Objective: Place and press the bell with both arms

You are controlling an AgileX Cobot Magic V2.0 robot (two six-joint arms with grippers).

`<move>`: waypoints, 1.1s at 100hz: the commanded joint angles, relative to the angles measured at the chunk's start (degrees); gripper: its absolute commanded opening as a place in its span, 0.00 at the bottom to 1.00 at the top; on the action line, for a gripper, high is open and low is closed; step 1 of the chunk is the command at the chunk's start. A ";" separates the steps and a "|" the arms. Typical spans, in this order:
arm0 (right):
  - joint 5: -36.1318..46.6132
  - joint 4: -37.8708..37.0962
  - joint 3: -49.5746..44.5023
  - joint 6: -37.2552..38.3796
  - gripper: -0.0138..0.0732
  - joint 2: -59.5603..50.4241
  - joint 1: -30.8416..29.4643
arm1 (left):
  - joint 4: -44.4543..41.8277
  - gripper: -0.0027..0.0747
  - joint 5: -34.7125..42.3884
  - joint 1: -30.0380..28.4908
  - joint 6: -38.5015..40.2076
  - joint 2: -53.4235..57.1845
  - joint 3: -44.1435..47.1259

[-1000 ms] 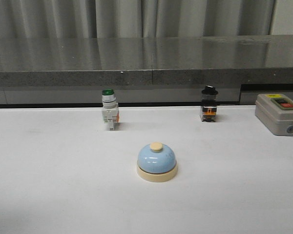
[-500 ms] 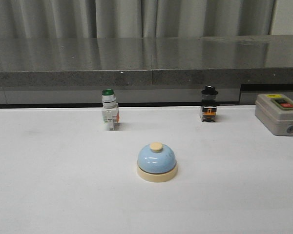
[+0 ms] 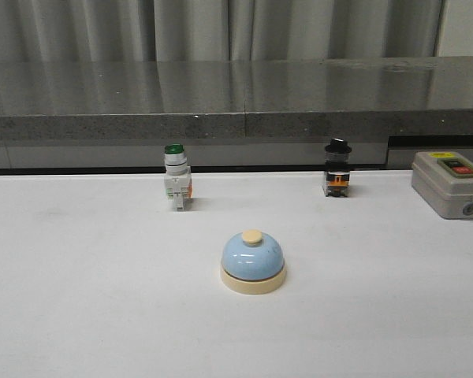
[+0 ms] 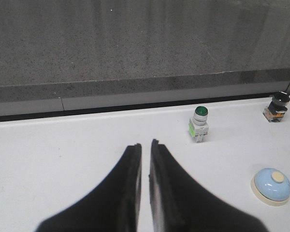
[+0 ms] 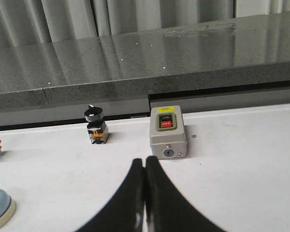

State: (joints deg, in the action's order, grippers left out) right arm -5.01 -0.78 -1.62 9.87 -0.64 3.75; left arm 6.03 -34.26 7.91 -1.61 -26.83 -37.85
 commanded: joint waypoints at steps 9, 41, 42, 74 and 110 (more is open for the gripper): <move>4.64 0.21 1.10 -0.44 0.08 -1.13 -0.45 | 0.69 0.01 4.85 -0.20 0.55 -0.20 -1.48; 4.64 0.21 1.10 -0.44 0.08 -1.13 -0.45 | 0.69 0.01 4.85 -0.20 0.55 -0.20 -1.48; 4.64 0.21 1.10 -0.44 0.08 -1.13 -0.45 | 0.69 0.01 4.85 -0.20 0.55 -0.20 -1.48; 4.64 0.21 1.10 -0.44 0.08 -1.13 -0.45 | 0.41 0.01 4.96 -0.20 0.55 -0.01 -1.48; 4.64 0.21 1.10 -0.44 0.08 -1.13 -0.45 | -4.27 0.01 25.91 -0.20 0.55 7.75 14.62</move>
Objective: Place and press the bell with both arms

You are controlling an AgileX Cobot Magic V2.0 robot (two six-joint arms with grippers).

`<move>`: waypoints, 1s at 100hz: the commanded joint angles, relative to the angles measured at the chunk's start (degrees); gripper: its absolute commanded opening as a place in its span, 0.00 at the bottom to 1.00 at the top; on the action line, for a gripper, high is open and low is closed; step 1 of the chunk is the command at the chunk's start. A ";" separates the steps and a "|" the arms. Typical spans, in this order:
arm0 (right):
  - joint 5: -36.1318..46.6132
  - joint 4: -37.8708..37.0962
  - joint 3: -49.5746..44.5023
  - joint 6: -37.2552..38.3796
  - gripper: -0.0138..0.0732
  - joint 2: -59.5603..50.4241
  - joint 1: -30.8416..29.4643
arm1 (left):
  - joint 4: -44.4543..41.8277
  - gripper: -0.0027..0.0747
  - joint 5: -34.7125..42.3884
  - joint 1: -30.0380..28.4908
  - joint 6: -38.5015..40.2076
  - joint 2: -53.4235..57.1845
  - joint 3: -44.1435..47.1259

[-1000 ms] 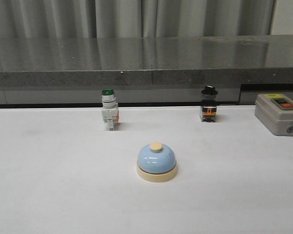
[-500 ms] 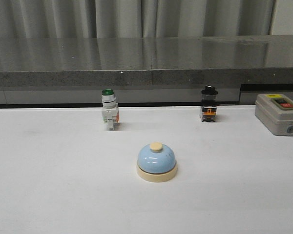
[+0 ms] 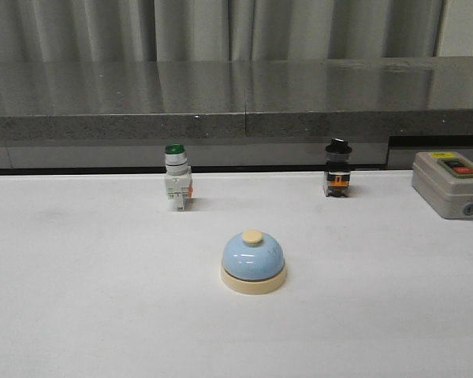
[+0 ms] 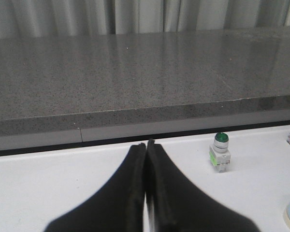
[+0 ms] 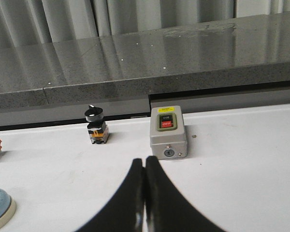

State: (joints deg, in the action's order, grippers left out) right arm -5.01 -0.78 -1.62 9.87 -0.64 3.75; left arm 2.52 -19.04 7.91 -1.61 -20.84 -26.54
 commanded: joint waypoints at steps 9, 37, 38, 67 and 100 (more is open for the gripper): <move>4.64 0.21 1.10 -0.44 0.08 -1.13 -0.45 | -3.34 0.01 15.77 -0.20 0.55 4.27 9.77; 4.64 0.21 1.10 -0.44 0.08 -1.13 -0.45 | -5.27 0.01 25.40 -0.20 0.55 12.91 24.36; 4.64 0.21 1.10 -0.44 0.08 -1.13 -0.45 | -5.27 0.01 25.40 -0.20 0.55 13.14 24.74; 4.64 0.21 1.10 -0.44 0.08 -1.13 -0.45 | -5.27 0.01 25.40 -0.97 0.55 20.26 29.19; 4.64 0.21 1.10 -0.44 0.08 -1.13 -0.45 | -5.05 0.01 24.79 -6.24 0.55 22.94 29.48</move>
